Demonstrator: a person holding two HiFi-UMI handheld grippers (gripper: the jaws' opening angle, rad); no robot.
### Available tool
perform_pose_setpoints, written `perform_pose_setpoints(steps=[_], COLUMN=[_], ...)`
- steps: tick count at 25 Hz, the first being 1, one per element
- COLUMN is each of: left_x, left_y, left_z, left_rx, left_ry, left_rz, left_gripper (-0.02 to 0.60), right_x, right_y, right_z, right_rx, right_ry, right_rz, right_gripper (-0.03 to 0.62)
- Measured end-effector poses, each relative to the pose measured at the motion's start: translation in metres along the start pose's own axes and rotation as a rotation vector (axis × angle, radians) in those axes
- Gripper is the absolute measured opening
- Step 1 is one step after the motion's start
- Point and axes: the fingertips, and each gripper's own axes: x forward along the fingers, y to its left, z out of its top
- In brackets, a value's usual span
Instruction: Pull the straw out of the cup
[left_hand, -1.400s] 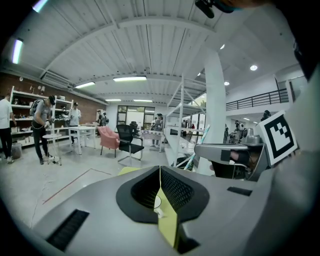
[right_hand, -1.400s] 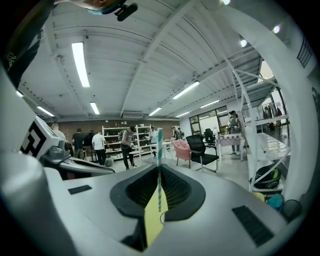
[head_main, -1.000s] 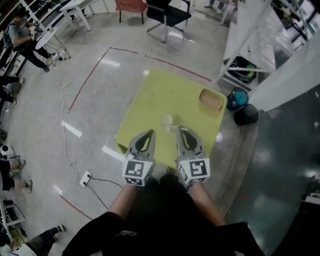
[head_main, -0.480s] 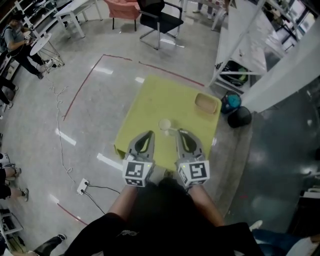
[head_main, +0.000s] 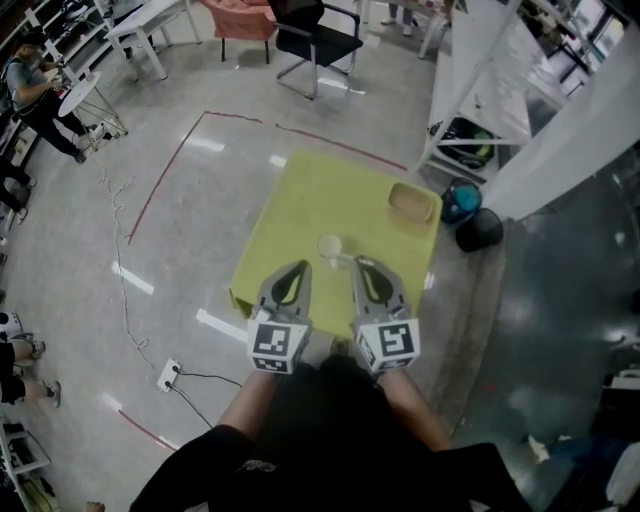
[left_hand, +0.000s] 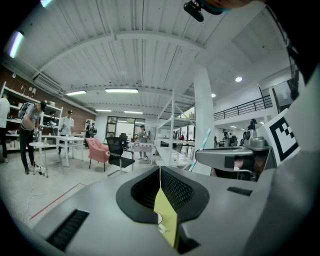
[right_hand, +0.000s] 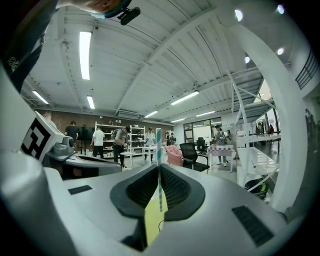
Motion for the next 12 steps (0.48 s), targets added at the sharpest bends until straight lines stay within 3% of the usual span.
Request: perform_pose_setpoints(steps=[12], left_x=[0.0008], left_y=[-0.0028], left_z=[-0.0013], left_rx=[-0.001], left_ry=[0.006], left_rz=[-0.001], left_gripper=[0.048], right_x=[-0.0014], right_y=[0.0002], right_z=[0.0008], right_rx=[0.0], right_ry=[0.007], right_rz=[0.008], right_gripper=[0.035])
